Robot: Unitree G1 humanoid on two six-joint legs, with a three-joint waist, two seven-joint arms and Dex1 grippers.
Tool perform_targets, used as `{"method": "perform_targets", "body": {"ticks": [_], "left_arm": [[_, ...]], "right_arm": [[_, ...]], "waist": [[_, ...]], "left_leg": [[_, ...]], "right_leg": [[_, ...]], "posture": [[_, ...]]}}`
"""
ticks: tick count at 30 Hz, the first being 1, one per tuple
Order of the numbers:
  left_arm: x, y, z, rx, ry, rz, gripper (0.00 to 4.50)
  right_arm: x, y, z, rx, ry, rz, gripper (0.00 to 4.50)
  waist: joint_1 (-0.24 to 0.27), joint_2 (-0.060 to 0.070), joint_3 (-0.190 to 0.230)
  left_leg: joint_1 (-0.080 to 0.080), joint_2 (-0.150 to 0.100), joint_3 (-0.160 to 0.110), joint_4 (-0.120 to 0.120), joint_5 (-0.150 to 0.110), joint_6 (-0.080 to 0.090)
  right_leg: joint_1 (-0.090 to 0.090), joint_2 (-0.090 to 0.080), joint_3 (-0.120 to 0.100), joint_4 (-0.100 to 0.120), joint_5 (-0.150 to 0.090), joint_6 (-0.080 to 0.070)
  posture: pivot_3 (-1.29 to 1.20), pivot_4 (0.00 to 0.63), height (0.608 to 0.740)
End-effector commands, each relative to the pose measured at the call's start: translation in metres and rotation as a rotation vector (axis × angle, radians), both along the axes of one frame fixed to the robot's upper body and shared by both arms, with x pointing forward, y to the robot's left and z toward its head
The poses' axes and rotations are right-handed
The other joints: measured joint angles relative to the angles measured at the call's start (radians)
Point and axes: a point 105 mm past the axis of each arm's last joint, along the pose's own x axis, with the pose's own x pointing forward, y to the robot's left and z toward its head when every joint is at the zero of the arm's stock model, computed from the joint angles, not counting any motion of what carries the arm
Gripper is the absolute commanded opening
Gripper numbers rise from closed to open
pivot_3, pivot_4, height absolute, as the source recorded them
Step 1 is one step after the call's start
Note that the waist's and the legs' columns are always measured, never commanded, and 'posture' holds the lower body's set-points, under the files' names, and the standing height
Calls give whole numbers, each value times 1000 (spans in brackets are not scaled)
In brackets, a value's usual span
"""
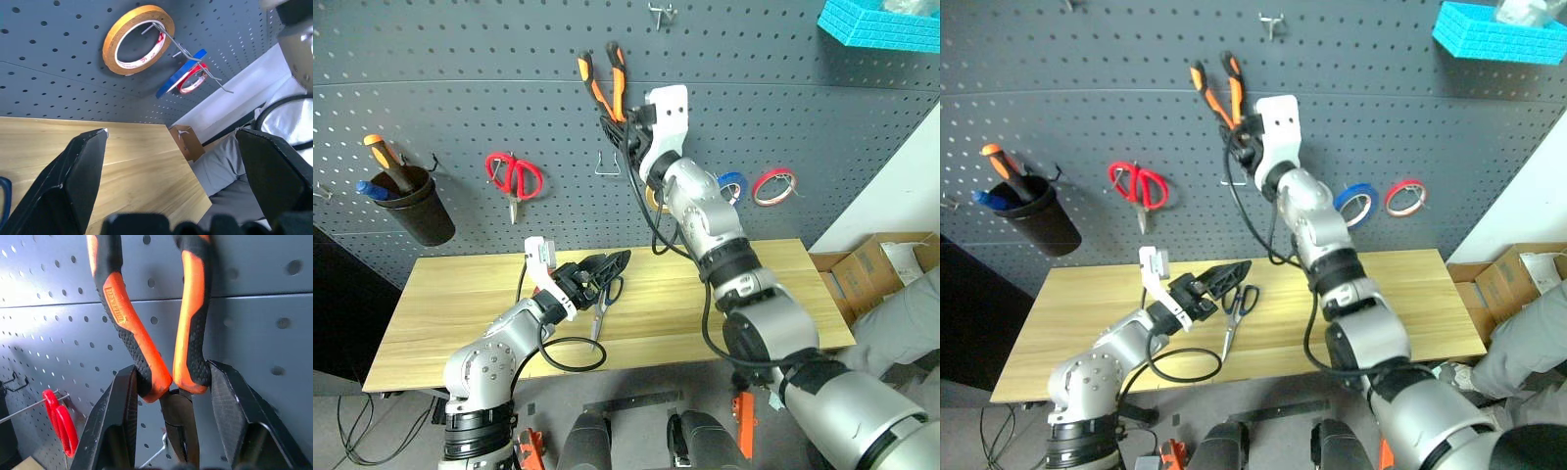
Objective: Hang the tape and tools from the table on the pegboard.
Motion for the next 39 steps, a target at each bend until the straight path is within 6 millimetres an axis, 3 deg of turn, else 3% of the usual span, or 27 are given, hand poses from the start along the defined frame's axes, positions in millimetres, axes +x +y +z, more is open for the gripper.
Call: {"method": "perform_targets", "body": {"ticks": [1, 11, 15, 17, 20, 23, 31, 39], "left_arm": [[-2, 1, 14, -1, -61, 9, 4500], [-13, 13, 13, 21, -46, 69, 4500], [-15, 17, 12, 28, -43, 88, 4500], [-15, 18, 13, 27, -45, 96, 4500], [-14, 19, 12, 30, -40, 103, 4500], [-14, 17, 11, 27, -37, 95, 4500], [-7, 11, 12, 18, -49, 74, 4500], [-8, 12, 11, 23, -47, 81, 4500]], "right_arm": [[-1, 2, 25, 45, -64, 12, 1731], [6, 13, -42, 62, 169, 6, 1731], [3, 9, -86, -24, 233, -18, 1731], [3, 7, -94, -59, 230, -21, 1731], [4, 2, -92, -68, 212, -32, 1731], [8, -5, -78, -54, 169, -49, 1731], [-6, 6, -17, 66, -98, -10, 1731], [-14, 14, -12, 41, -204, -83, 1731]], "waist": [[3, 0, -4], [29, 1, -13], [48, 1, -14], [56, 2, -14], [57, 2, -18], [57, 2, -18], [55, 2, -18], [53, 2, -18]], "left_leg": [[0, 0, 0, 0, 0, 0], [12, 1, 0, -1, 1, 1], [17, 1, -1, -1, 1, 1], [18, 1, 0, -1, 1, 1], [20, 1, 0, 0, 2, 3], [21, 1, 0, -1, 2, 3], [19, 1, 0, -1, 2, 3], [19, 1, 0, -2, 2, 3]], "right_leg": [[0, 0, 0, 0, 0, 0], [12, 1, 0, 0, 0, -1], [18, 1, 0, -2, 0, -1], [20, 1, 0, -2, 0, 0], [21, 1, 0, -2, -2, 2], [21, 1, 0, -1, -2, 1], [19, 1, 0, -2, 1, -3], [19, 1, 0, -2, 1, -3]], "posture": [[255, 24, 740], [321, 50, 740], [339, 55, 740], [341, 54, 740], [332, 57, 740], [315, 52, 740], [299, 48, 740], [315, 52, 740]]}}
